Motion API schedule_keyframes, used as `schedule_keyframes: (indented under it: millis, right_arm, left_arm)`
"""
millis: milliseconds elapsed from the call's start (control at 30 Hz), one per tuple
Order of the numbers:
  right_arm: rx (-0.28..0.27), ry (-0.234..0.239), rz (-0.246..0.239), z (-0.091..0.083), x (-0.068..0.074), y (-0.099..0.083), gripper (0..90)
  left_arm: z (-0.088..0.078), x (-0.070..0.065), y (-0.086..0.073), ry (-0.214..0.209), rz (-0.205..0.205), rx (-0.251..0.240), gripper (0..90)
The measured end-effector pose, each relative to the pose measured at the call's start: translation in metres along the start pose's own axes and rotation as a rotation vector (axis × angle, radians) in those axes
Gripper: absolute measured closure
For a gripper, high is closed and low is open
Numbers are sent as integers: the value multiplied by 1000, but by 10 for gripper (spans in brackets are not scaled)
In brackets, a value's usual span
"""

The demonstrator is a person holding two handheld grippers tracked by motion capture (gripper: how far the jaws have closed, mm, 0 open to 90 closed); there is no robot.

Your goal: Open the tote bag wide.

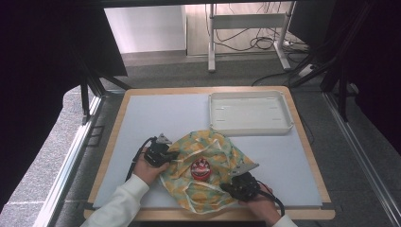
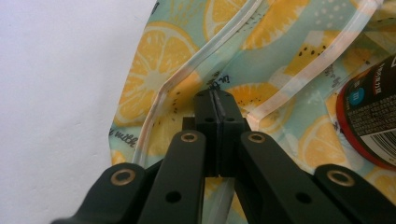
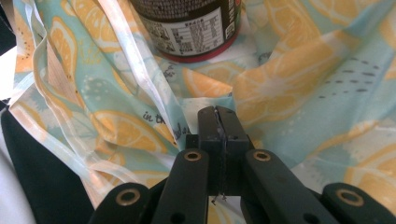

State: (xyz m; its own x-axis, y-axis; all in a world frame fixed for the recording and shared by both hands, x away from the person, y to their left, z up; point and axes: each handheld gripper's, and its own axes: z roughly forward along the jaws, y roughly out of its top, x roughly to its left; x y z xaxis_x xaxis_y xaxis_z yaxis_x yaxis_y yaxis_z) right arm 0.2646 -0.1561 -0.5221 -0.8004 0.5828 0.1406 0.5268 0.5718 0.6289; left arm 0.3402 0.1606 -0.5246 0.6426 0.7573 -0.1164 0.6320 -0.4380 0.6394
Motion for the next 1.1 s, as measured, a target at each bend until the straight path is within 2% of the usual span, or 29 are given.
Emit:
schedule_keyframes:
  millis: [133, 333, 600, 867, 967, 1033, 1100]
  right_arm:
    - [-61, -12, -10, -9, -2, 11, 889]
    - [-170, -16, -5, -29, -8, 31, 888]
    - [-211, -30, -18, -38, -13, 47, 887]
    - [-243, -15, -25, -41, -15, 67, 872]
    - [-252, -11, -28, -38, -14, 73, 817]
    - [-261, -12, -27, -34, -12, 76, 705]
    - [-264, -20, -25, -34, -11, 78, 588]
  left_arm:
    - [-8, -2, 2, -15, -6, -31, 900]
    - [-28, -7, 6, -42, 0, -93, 900]
    - [-55, -9, 4, -89, 1, -162, 900]
    - [-65, -1, 2, -114, -11, -195, 900]
    - [-70, -3, 3, -99, 5, -220, 815]
    - [-74, -6, 5, -72, 28, -233, 664]
    - [-78, -7, 7, -76, 34, -238, 522]
